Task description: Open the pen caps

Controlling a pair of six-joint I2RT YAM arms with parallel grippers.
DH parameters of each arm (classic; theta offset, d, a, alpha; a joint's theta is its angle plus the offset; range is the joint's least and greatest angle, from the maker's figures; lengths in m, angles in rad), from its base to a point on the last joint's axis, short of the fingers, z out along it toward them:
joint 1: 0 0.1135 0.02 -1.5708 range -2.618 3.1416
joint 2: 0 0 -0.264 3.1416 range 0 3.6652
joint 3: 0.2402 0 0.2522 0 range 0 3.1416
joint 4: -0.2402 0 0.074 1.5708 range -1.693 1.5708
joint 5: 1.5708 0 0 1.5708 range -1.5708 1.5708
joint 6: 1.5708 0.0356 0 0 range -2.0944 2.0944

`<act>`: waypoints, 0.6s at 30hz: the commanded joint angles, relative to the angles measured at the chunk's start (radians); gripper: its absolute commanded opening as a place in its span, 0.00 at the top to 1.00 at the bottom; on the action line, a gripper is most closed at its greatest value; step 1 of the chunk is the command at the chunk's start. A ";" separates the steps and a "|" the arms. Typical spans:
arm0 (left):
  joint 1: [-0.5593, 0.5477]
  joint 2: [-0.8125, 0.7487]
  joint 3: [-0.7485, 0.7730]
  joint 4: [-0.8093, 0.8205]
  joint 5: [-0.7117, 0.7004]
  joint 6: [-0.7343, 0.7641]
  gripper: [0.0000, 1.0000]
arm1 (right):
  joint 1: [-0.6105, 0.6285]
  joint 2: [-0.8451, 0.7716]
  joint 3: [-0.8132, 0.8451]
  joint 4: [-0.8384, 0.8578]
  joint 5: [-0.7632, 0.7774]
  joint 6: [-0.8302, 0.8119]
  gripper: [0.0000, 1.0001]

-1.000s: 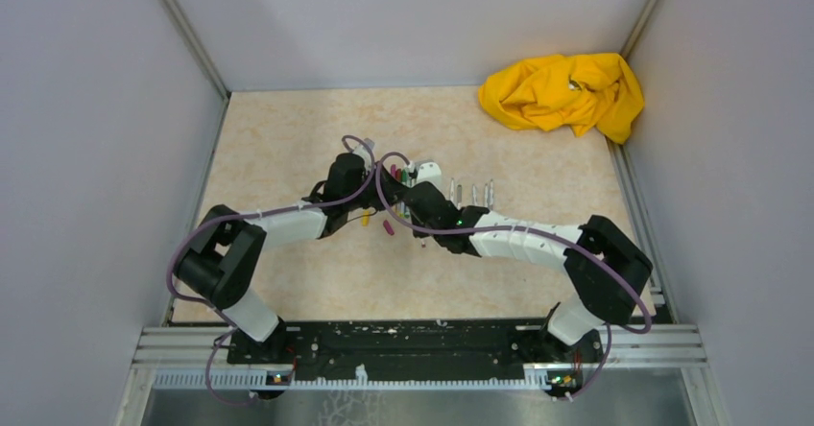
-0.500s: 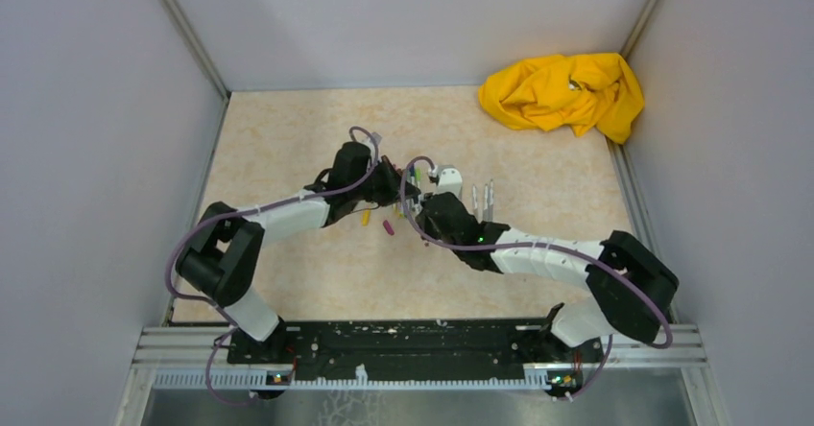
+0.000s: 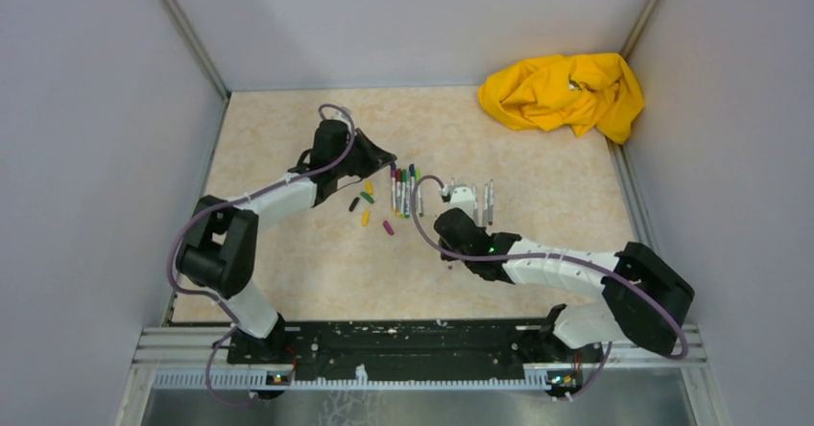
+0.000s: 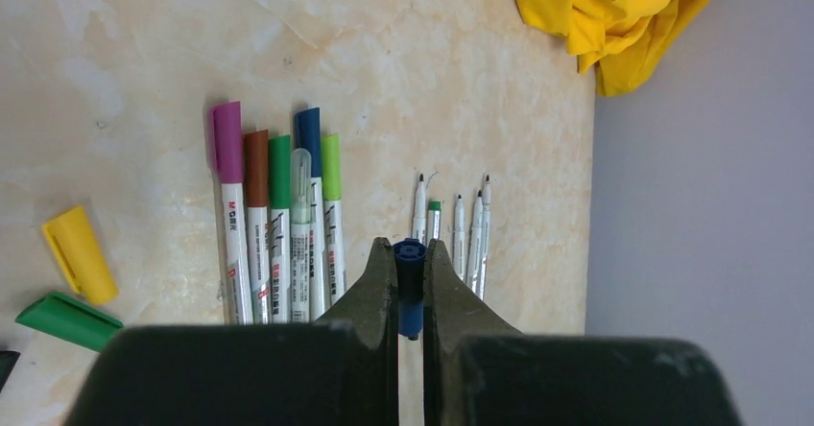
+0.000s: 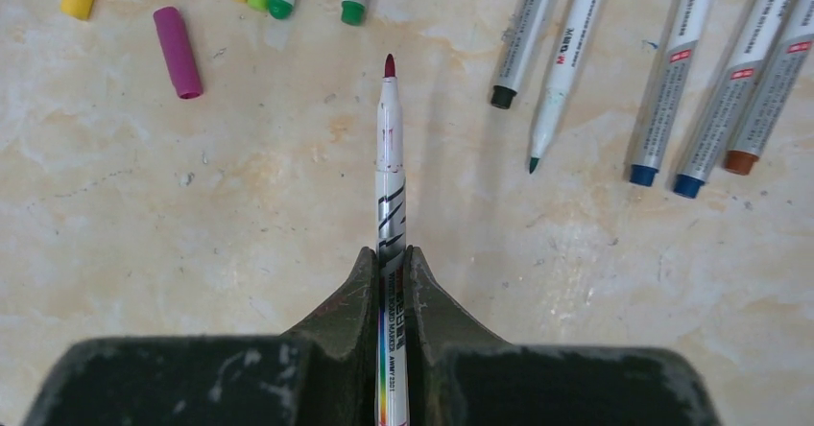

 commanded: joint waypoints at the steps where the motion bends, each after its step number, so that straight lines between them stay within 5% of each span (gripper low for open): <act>1: -0.010 -0.008 0.063 -0.120 -0.041 0.064 1.00 | -0.001 -0.064 0.053 -0.040 0.096 -0.006 1.00; 9: -0.035 -0.096 -0.047 -0.291 -0.289 0.150 0.94 | -0.132 -0.008 0.121 -0.068 0.115 -0.040 1.00; 18: -0.039 -0.113 -0.169 -0.275 -0.347 0.153 0.86 | -0.257 0.129 0.191 -0.044 0.084 -0.107 1.00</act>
